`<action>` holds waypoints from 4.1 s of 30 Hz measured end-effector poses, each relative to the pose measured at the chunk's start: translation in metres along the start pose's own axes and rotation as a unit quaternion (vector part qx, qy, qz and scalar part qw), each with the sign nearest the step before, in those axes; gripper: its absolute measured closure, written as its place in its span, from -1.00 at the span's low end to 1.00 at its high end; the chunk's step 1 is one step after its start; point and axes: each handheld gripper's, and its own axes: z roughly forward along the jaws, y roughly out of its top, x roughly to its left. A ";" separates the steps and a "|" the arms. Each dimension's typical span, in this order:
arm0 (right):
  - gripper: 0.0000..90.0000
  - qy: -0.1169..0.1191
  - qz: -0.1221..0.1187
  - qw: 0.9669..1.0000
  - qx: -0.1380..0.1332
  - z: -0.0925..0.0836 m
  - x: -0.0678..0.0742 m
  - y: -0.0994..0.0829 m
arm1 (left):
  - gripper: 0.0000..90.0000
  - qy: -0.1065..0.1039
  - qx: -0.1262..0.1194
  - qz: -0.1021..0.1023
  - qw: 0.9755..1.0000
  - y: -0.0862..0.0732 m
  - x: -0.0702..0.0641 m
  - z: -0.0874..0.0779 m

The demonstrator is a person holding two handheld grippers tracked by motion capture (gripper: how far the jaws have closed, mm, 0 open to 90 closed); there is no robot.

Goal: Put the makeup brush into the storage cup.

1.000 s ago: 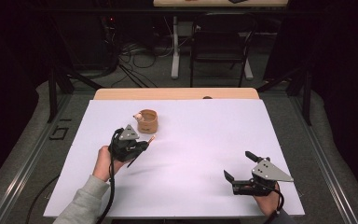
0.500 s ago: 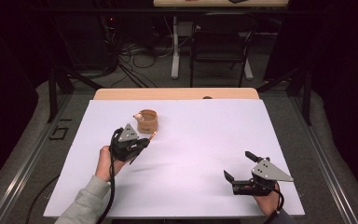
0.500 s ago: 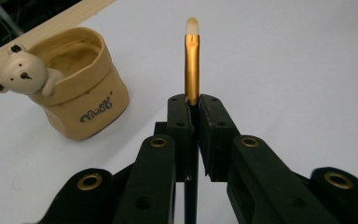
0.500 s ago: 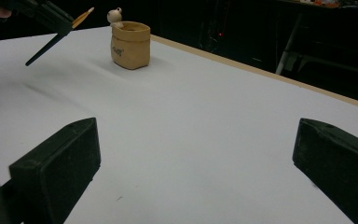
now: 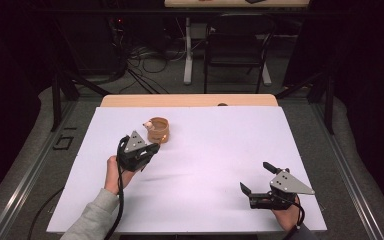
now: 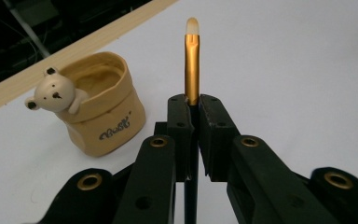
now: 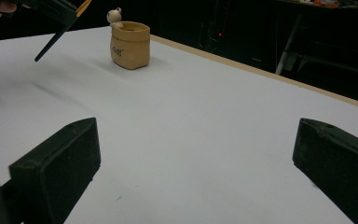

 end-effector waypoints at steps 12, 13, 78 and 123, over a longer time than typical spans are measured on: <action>-0.99 0.000 0.000 1.000 0.000 0.000 0.000 0.000 | 0.86 0.027 -0.040 -0.008 0.999 0.000 0.000 0.001; -0.99 0.000 0.000 1.000 0.003 0.000 0.000 0.000 | 0.86 0.028 -0.044 -0.009 0.999 0.000 0.000 0.002; -0.99 0.001 0.003 1.000 0.002 -0.001 -0.001 0.000 | 0.86 0.059 -0.103 -0.073 0.990 0.035 0.034 0.024; -0.99 0.005 0.002 1.000 -0.001 -0.001 -0.001 0.000 | 0.86 0.061 -0.130 -0.113 0.983 0.074 0.064 0.041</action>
